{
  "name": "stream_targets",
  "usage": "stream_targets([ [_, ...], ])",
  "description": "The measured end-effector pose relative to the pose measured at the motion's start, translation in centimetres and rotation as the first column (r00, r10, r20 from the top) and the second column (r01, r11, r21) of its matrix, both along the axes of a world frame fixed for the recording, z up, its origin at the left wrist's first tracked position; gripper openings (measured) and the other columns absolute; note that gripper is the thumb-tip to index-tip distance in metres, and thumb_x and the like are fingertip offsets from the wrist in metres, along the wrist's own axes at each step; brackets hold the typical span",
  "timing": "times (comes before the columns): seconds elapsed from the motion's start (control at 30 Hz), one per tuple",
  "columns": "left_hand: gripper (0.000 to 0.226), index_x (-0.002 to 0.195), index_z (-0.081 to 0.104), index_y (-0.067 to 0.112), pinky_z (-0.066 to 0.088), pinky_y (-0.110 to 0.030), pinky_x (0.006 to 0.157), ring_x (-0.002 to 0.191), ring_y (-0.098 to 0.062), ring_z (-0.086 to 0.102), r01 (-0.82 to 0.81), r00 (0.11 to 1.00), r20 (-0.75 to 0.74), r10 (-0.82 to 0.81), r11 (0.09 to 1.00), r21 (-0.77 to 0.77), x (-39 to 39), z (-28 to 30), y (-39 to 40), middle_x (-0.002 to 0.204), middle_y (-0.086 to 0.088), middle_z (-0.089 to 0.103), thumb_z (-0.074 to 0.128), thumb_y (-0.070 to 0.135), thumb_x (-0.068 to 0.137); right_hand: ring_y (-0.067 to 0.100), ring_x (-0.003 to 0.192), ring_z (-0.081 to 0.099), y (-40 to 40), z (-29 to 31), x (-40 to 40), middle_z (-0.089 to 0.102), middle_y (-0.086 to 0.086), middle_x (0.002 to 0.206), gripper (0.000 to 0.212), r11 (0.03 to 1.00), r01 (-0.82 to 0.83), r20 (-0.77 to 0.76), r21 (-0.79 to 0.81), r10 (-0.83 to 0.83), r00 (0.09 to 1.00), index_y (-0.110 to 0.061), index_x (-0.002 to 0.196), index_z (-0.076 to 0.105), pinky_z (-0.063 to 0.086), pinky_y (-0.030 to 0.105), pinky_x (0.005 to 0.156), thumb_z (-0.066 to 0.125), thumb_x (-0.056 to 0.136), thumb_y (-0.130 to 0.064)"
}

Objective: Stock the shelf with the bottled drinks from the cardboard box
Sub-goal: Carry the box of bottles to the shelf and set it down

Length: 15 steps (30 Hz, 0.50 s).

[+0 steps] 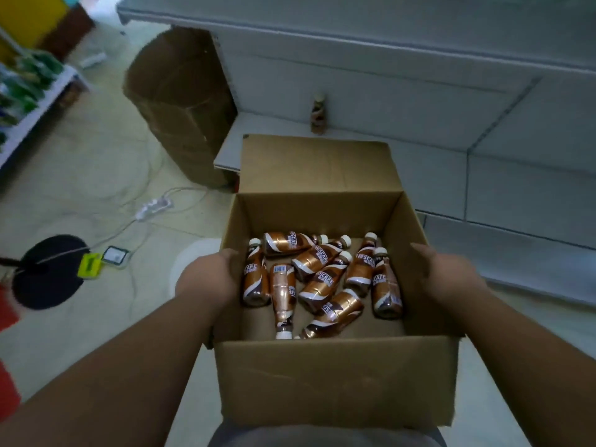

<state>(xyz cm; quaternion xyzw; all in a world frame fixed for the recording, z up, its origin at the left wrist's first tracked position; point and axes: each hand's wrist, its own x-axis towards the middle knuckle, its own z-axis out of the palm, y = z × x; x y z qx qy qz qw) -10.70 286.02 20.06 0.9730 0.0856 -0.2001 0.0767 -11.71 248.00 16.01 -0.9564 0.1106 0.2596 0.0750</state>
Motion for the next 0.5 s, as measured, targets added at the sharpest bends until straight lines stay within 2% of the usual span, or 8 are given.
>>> stream_targets([
  [0.07, 0.044, 0.129, 0.055, 0.029, 0.050, -0.036, 0.089, 0.106, -0.026, 0.061, 0.087, 0.996, -0.020, -0.087, 0.996, 0.002, 1.6, -0.1, -1.1, 0.119, -0.005, 0.065, 0.054, 0.019, 0.086, 0.025, 0.090, 0.063, -0.9, -0.5, -2.9, 0.065, 0.011, 0.116, 0.066, 0.992, 0.130, 0.005, 0.006, -0.130, 0.992, -0.040, 0.148, 0.029, 0.047, 0.031, 0.068, 0.052, 0.091, -0.016],
  [0.13, 0.053, 0.133, 0.052, 0.033, 0.051, -0.036, 0.090, 0.108, -0.024, 0.061, 0.180, 0.983, -0.049, -0.179, 0.984, 0.014, 3.0, -0.5, -3.1, 0.121, -0.003, 0.065, 0.057, 0.017, 0.083, 0.026, 0.094, 0.064, -2.3, -1.2, -5.6, 0.065, 0.009, 0.118, 0.064, 0.966, 0.259, 0.028, 0.014, -0.260, 0.965, -0.043, 0.146, 0.031, 0.052, 0.035, 0.073, 0.050, 0.091, -0.017],
  [0.23, 0.054, 0.133, 0.052, 0.035, 0.053, -0.035, 0.087, 0.106, -0.022, 0.062, 0.314, 0.947, -0.088, -0.310, 0.949, 0.027, 4.2, -1.6, -6.7, 0.122, -0.001, 0.064, 0.058, 0.015, 0.084, 0.027, 0.098, 0.064, -4.1, -2.3, -9.9, 0.065, 0.010, 0.118, 0.065, 0.915, 0.403, 0.024, 0.027, -0.404, 0.914, -0.044, 0.146, 0.030, 0.051, 0.035, 0.077, 0.049, 0.090, -0.018],
  [0.4, 0.052, 0.134, 0.050, 0.035, 0.054, -0.038, 0.086, 0.106, -0.023, 0.062, 0.540, 0.835, -0.135, -0.533, 0.842, 0.016, 5.3, -4.0, -13.0, 0.124, -0.003, 0.063, 0.058, 0.017, 0.086, 0.029, 0.096, 0.064, -6.0, -4.0, -16.6, 0.065, 0.011, 0.116, 0.064, 0.786, 0.619, 0.016, 0.008, -0.619, 0.785, -0.045, 0.146, 0.029, 0.052, 0.037, 0.075, 0.047, 0.090, -0.020],
  [0.5, 0.052, 0.134, 0.052, 0.032, 0.053, -0.038, 0.089, 0.108, -0.024, 0.061, 0.651, 0.750, -0.157, -0.642, 0.759, 0.000, 6.1, -5.9, -17.0, 0.124, -0.005, 0.063, 0.058, 0.014, 0.085, 0.029, 0.095, 0.065, -6.5, -4.9, -19.5, 0.066, 0.011, 0.117, 0.063, 0.722, 0.692, 0.017, -0.004, -0.692, 0.722, -0.039, 0.148, 0.030, 0.053, 0.036, 0.074, 0.049, 0.091, -0.020],
])
